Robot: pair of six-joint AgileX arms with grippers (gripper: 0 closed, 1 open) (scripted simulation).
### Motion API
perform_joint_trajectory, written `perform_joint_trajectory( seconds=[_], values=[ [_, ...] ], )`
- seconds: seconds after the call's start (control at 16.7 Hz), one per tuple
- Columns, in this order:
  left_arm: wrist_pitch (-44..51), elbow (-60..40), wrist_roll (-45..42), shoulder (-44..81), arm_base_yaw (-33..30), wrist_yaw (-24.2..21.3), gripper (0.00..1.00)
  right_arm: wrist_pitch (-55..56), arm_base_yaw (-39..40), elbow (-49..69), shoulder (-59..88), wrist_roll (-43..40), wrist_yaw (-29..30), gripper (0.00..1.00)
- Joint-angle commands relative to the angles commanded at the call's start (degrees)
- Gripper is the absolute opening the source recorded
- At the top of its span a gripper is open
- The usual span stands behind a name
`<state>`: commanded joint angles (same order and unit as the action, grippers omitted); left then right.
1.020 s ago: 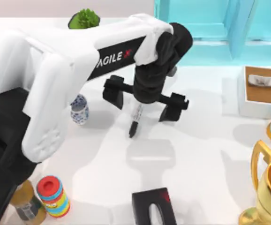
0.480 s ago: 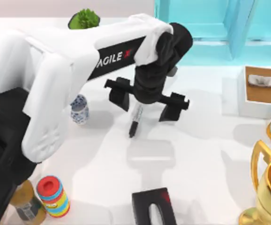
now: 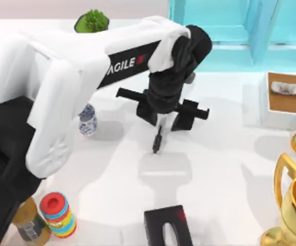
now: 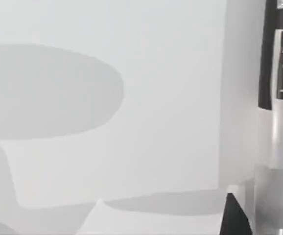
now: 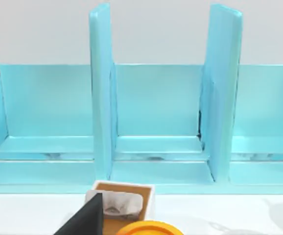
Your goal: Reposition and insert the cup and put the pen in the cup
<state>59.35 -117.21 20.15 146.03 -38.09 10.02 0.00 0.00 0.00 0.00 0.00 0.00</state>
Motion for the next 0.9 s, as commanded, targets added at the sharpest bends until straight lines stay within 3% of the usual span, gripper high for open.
perform_joint_trajectory(
  seconds=[0.42,0.48,0.9],
  values=[
    [0.0,0.0,0.0,0.0,0.0,0.0,0.0,0.0,0.0,0.0,0.0,0.0,0.0,1.0],
    [0.54,-0.92,1.36,-3.32,-1.12,-2.88,0.0,0.0,0.0,0.0,0.0,0.0,0.0,1.0],
    [4.56,6.58,5.48,-13.99,-4.91,-1.99,0.0,0.0,0.0,0.0,0.0,0.0,0.0,1.0]
  ],
)
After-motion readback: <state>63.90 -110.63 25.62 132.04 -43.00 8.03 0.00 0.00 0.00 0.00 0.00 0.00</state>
